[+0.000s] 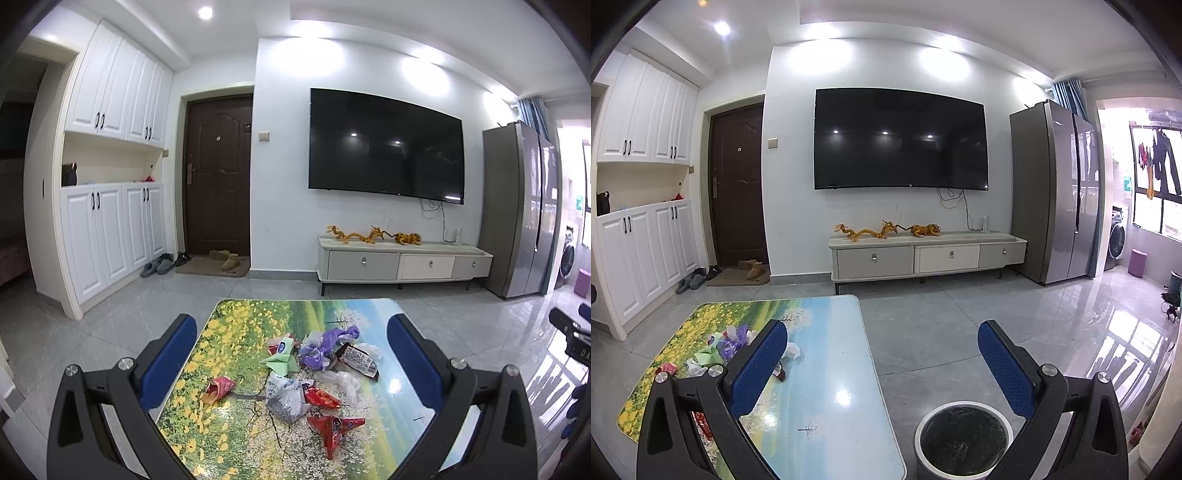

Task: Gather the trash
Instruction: 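Approach the trash-covered table with both tools open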

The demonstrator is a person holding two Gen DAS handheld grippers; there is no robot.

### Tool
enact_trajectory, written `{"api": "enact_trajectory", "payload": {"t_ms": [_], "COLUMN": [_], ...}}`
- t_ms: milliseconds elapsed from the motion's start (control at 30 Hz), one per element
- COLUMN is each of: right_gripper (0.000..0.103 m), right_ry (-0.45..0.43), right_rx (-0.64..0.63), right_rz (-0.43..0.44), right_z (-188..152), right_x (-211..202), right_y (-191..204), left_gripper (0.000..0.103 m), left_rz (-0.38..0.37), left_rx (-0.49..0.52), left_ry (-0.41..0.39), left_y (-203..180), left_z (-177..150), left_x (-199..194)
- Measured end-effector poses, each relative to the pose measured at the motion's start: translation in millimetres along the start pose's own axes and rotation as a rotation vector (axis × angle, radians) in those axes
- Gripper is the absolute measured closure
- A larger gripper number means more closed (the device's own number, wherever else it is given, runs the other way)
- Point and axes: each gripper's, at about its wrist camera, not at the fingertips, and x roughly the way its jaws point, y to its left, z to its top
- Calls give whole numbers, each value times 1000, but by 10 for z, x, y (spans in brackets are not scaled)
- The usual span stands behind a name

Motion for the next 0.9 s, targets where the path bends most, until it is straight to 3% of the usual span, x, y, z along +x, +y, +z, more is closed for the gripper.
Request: {"api": "enact_trajectory", "payload": {"t_ms": [300, 600, 900], "right_gripper": [0, 0, 0], "right_ry": [43, 59, 71], "right_rx": [36, 43, 24], "right_rz": [-21, -18, -10], "right_z": [-237, -148, -170], "right_x": [160, 273, 368], "right_y": [-120, -273, -181], "left_gripper": [0, 0, 0], "left_rz": [36, 80, 83], "left_rx": [-47, -64, -37], "left_ry": [50, 42, 63], "left_y": [133, 275, 322], "left_z": [-80, 81, 83], "left_x": [166, 197, 289]}}
